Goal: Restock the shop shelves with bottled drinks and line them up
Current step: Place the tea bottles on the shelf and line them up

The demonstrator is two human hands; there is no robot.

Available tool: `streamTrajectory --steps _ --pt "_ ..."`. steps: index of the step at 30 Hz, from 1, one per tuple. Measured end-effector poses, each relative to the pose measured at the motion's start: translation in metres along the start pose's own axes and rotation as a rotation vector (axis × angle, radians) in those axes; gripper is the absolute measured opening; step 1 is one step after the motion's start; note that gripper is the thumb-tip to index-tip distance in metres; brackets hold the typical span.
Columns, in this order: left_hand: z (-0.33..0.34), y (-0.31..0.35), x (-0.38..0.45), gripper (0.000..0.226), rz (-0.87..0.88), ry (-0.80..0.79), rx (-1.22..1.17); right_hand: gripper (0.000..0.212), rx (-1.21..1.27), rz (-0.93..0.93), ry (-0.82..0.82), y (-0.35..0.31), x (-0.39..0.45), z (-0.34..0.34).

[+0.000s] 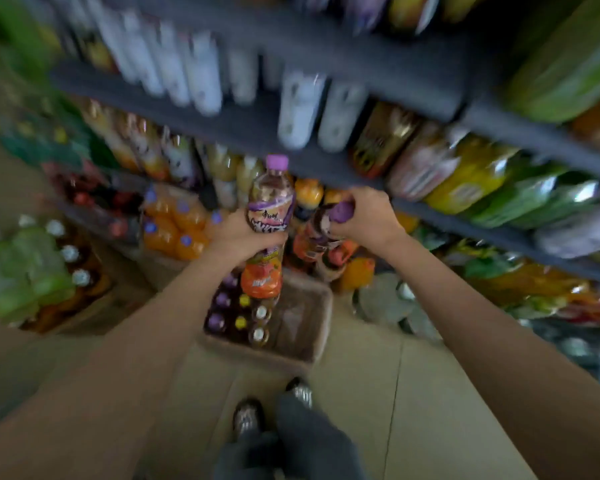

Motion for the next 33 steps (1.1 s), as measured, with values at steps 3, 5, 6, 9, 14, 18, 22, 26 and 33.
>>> streamTrajectory --steps 3,5,6,9,14,18,22,26,33 --pt "-0.012 0.132 -0.040 0.053 0.221 -0.018 0.082 0.034 -0.024 -0.094 0.233 -0.038 -0.044 -0.160" --pt "-0.014 0.210 -0.073 0.050 0.356 -0.056 0.128 0.034 -0.060 -0.134 0.368 -0.055 -0.081 -0.260" --pt "-0.012 0.244 -0.089 0.049 0.415 -0.081 0.127 0.034 -0.056 -0.131 0.439 -0.059 -0.102 -0.306" --pt "0.006 0.326 -0.138 0.049 0.565 -0.099 0.174 0.030 0.069 -0.092 0.720 -0.055 -0.171 -0.424" --pt "0.077 0.411 -0.203 0.042 0.746 -0.118 0.137 0.044 0.149 0.131 1.135 0.011 -0.262 -0.526" --pt "0.161 0.448 -0.231 0.043 0.823 -0.184 0.119 0.040 -0.117 0.160 1.016 0.075 -0.298 -0.550" --pt "0.247 0.482 -0.242 0.055 0.861 -0.134 0.083 0.034 -0.278 0.147 0.963 0.157 -0.321 -0.569" --pt "0.317 0.512 -0.255 0.062 0.916 -0.117 0.050 0.042 -0.342 0.155 1.029 0.220 -0.332 -0.617" --pt "0.366 0.553 -0.230 0.062 0.939 0.016 0.064 0.045 -0.314 0.178 1.199 0.293 -0.297 -0.664"
Point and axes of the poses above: each hand's wrist, its own x-axis towards the middle knuckle, its own z-axis out of the palm, y = z × x, the point moved 6 cm from there along x, towards the middle knuckle, and after that the axes turned 2 degrees about -x, right-handed, at the moved point
